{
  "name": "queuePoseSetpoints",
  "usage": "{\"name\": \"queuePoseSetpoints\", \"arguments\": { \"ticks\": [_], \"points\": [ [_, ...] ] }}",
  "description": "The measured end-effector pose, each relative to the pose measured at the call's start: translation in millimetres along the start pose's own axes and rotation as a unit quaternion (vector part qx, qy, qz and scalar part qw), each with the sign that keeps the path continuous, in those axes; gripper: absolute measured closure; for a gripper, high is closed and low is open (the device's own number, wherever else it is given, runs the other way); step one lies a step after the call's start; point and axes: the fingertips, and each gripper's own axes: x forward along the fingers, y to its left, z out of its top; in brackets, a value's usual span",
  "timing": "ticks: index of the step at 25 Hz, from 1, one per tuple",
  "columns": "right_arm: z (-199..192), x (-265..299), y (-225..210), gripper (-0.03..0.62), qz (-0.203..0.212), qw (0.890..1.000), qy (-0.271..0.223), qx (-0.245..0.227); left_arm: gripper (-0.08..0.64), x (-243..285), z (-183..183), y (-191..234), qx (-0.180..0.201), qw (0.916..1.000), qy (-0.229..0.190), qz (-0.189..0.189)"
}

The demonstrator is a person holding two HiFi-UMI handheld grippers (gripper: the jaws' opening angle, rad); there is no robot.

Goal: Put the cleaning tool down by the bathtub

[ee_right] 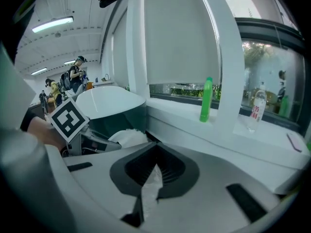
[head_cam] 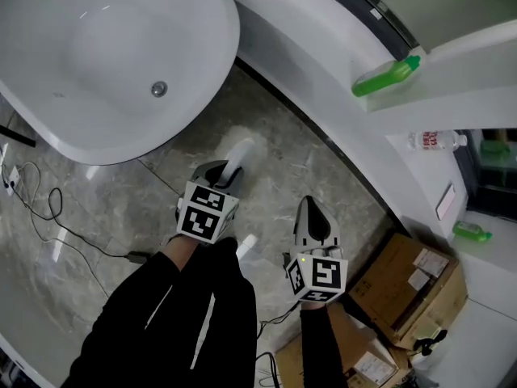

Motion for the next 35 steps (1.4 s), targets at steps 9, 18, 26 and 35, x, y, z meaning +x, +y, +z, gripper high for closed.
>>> {"name": "queuePoseSetpoints", "arguments": {
  "ticks": [9, 18, 26, 35],
  "points": [
    [-37.9, 49.6, -2.2, 0.592, 0.009, 1.0, -0.011, -0.017, 0.466, 42.4, -40.6, 25.7, 0.008, 0.9999, -0.004, 0.008],
    [-69.7, 95.8, -12.6, 0.592, 0.009, 0.999, -0.016, -0.032, 0.466, 93.0, -67.2, 55.8, 0.017, 0.9998, -0.007, 0.008],
    [-99.6, 140.4, -14.3, 0.592, 0.02, 0.998, -0.029, -0.05, 0.466, 139.1, -89.9, 84.6, 0.033, 0.9993, -0.012, 0.012],
    [-138.3, 181.7, -19.1, 0.592, 0.024, 0.998, -0.034, -0.055, 0.466, 187.2, -121.9, 111.2, 0.035, 0.9991, -0.008, 0.022]
  ]
}}
